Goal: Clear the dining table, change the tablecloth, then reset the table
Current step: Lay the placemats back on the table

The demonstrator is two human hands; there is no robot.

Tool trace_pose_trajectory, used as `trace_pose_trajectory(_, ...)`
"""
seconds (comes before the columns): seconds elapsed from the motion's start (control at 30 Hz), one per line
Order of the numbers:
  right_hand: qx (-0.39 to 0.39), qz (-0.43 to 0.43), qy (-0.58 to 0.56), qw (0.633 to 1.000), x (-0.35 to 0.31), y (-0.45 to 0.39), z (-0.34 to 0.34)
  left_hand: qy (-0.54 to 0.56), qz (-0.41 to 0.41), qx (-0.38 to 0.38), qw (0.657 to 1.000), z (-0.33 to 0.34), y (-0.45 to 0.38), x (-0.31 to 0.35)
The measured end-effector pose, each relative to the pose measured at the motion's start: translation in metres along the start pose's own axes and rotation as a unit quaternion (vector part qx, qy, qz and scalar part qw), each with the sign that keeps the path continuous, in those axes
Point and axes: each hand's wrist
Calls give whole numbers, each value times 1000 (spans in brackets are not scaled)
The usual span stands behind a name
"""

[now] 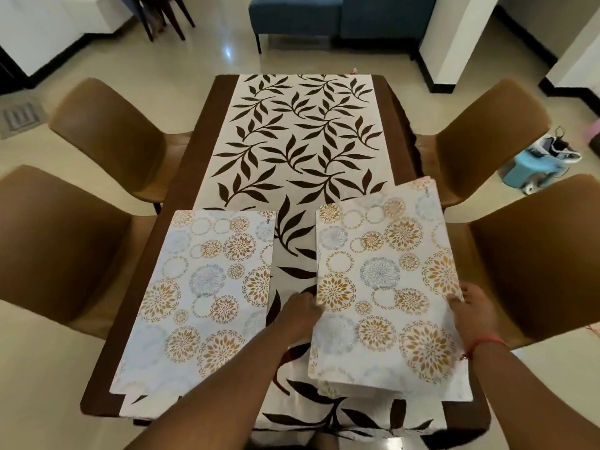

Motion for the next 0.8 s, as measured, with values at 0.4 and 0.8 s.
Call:
trace_pose_trajectory(0.4,-15,-59,-96,994,-155,85,95,317,46,110,941,-167,34,-54)
trace_pose_trajectory(0.8,-179,-130,-150,964,-365,253,337,323,-27,278,904,-449,115,-244)
Point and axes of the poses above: each hand's wrist, its own y-axis away from the middle knuckle, its own z-axis out of the palm, x = y × z, and after that the axes turned 15 degrees about y, right-handed
